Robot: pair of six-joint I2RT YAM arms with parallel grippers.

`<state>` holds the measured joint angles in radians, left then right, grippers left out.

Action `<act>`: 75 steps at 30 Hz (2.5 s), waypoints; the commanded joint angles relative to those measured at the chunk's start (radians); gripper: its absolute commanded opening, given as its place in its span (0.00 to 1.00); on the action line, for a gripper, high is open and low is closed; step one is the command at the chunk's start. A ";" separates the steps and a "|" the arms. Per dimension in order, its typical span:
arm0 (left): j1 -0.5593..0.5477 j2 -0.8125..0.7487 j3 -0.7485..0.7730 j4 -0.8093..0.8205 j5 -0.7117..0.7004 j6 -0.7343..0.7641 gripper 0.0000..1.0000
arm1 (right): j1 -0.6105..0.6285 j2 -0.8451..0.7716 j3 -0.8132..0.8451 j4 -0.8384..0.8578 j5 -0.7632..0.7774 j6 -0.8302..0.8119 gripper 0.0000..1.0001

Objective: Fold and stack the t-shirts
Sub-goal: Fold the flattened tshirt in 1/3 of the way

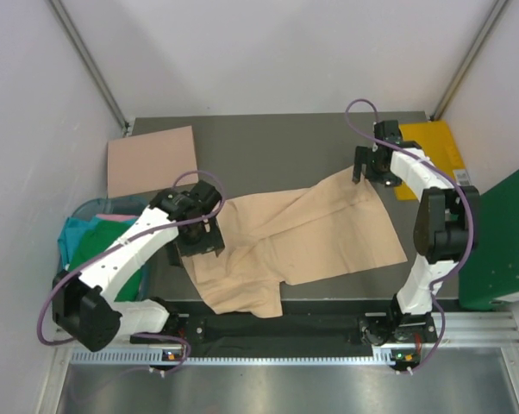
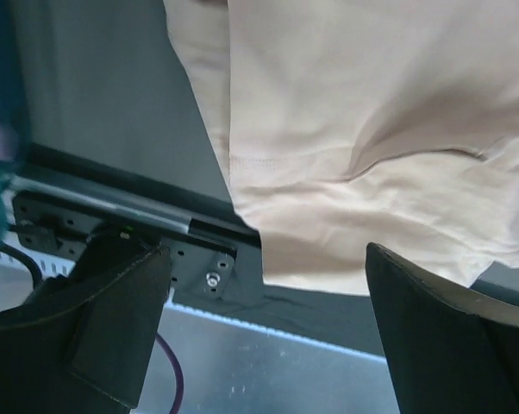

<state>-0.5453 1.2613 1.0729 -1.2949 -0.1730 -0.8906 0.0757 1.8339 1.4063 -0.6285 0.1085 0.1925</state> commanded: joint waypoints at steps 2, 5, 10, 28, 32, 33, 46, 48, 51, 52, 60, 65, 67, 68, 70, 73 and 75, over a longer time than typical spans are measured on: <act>0.022 0.059 0.111 0.080 -0.204 0.067 0.99 | -0.002 0.054 0.054 0.032 0.039 -0.001 0.94; 0.051 0.235 0.173 0.118 -0.272 0.090 0.99 | -0.002 0.091 0.077 0.056 0.045 0.001 0.94; 0.126 0.458 0.286 0.192 -0.281 0.130 0.97 | -0.001 0.163 0.137 0.061 0.054 0.008 0.93; 0.331 1.002 0.738 0.227 -0.178 0.228 0.00 | 0.001 0.286 0.244 0.044 -0.010 0.028 0.02; 0.327 1.073 0.907 0.166 -0.192 0.239 0.00 | 0.001 0.291 0.261 0.049 0.019 0.041 0.00; 0.327 1.072 0.952 0.172 -0.201 0.245 0.00 | -0.001 0.285 0.261 0.053 0.029 0.045 0.00; 0.331 1.239 1.400 0.321 -0.129 0.318 0.00 | -0.034 0.330 0.336 0.079 0.125 0.059 0.00; 0.331 1.248 1.438 0.298 -0.085 0.344 0.00 | -0.036 0.346 0.353 0.070 0.111 0.061 0.00; 0.331 1.140 1.270 0.318 -0.072 0.375 0.35 | -0.036 0.328 0.320 0.081 0.103 0.065 0.00; 0.334 1.097 1.195 0.369 -0.063 0.380 0.49 | -0.036 0.312 0.303 0.096 0.105 0.067 0.00; 0.364 0.756 0.676 0.422 -0.052 0.320 0.84 | -0.037 0.262 0.185 0.119 0.123 0.058 0.00; 0.364 0.668 0.509 0.460 -0.071 0.311 0.83 | -0.039 0.251 0.166 0.122 0.117 0.047 0.00; 0.366 0.661 0.489 0.438 -0.092 0.292 0.84 | -0.039 0.246 0.163 0.124 0.112 0.045 0.00; 0.366 0.658 0.477 0.436 -0.103 0.291 0.84 | -0.039 0.246 0.163 0.124 0.108 0.044 0.00; 0.367 0.638 0.435 0.454 -0.102 0.294 0.84 | -0.039 0.245 0.164 0.121 0.109 0.044 0.00; 0.367 0.627 0.398 0.474 -0.091 0.292 0.80 | -0.037 0.243 0.161 0.119 0.106 0.041 0.00; 0.367 0.648 0.384 0.479 -0.088 0.286 0.75 | -0.039 0.245 0.161 0.119 0.102 0.041 0.00</act>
<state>-0.1802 1.9308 1.4895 -0.8520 -0.2516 -0.5823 0.0517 2.1197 1.5837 -0.4751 0.1898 0.2470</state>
